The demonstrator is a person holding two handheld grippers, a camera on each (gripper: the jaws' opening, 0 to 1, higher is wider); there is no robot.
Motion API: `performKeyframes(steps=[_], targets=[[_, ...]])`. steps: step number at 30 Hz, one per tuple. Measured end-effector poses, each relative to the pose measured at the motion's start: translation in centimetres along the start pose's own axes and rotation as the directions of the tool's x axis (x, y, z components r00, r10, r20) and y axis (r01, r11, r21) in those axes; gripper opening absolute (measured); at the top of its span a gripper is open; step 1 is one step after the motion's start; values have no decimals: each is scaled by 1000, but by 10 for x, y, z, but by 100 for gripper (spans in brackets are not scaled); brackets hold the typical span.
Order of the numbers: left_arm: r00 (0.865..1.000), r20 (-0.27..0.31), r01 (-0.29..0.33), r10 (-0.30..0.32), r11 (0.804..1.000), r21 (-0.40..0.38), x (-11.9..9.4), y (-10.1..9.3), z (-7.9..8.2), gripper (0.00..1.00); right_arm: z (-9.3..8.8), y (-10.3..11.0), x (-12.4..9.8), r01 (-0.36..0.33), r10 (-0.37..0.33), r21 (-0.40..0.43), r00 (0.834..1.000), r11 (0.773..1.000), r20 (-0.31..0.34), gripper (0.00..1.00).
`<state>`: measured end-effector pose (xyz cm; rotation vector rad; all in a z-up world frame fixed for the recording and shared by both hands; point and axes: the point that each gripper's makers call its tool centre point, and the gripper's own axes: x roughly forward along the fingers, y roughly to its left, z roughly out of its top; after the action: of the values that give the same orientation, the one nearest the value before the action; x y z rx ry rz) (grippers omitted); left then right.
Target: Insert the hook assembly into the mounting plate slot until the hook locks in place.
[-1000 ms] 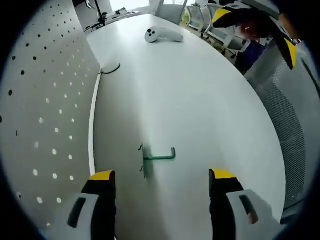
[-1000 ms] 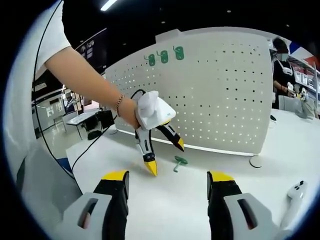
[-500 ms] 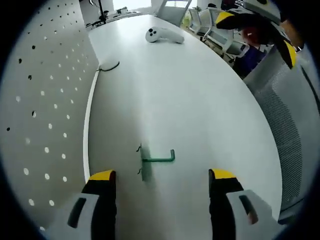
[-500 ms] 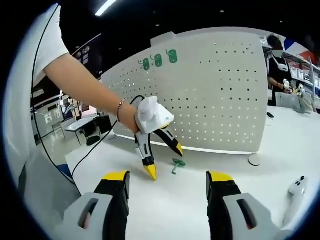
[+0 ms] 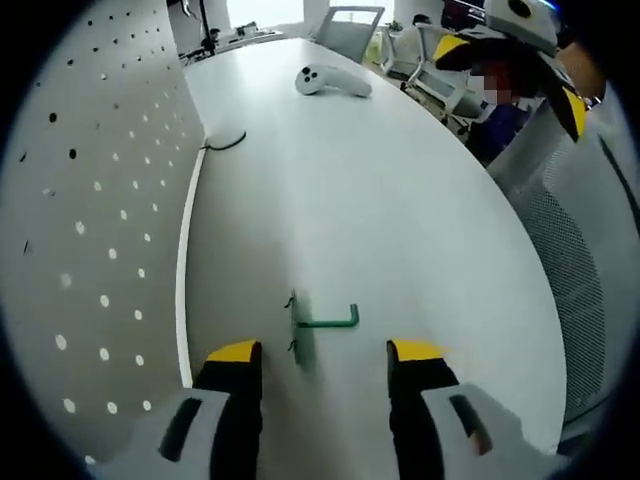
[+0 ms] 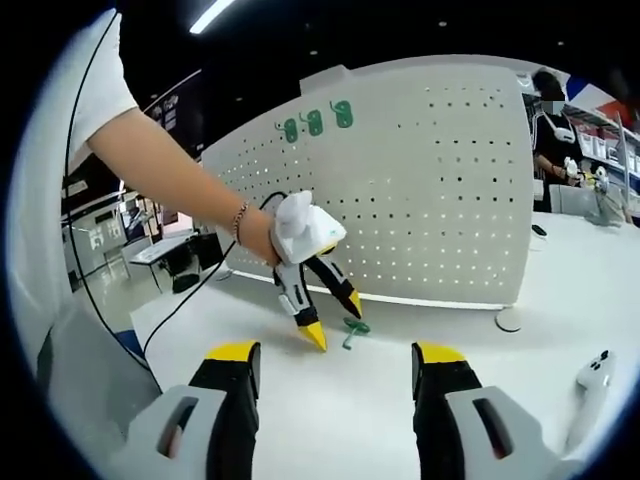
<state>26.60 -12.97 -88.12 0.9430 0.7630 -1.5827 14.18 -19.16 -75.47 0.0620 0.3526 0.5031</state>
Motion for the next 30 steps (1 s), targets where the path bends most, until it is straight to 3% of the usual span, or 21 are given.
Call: performKeyframes(steps=[12, 17, 24, 30], targets=[[1000, 6, -27, 28, 999, -40, 0, 8, 1, 32, -1, 0, 0, -2, 2, -4, 1000, 1000, -5, 59], [999, 2, -42, 42, 998, -47, 0, 9, 2, 20, -2, -1, 0, 5, -5, -7, 1000, 1000, -9, 61], [998, 0, -62, 62, 996, -69, 1, 12, 2, 15, -4, 0, 1, 4, -4, -10, 1000, 1000, -19, 63], [996, -12, -91, 90, 995, -47, 1, 14, 3, 6, -4, 0, 2, 2, -2, -7, 1000, 1000, -20, 63]])
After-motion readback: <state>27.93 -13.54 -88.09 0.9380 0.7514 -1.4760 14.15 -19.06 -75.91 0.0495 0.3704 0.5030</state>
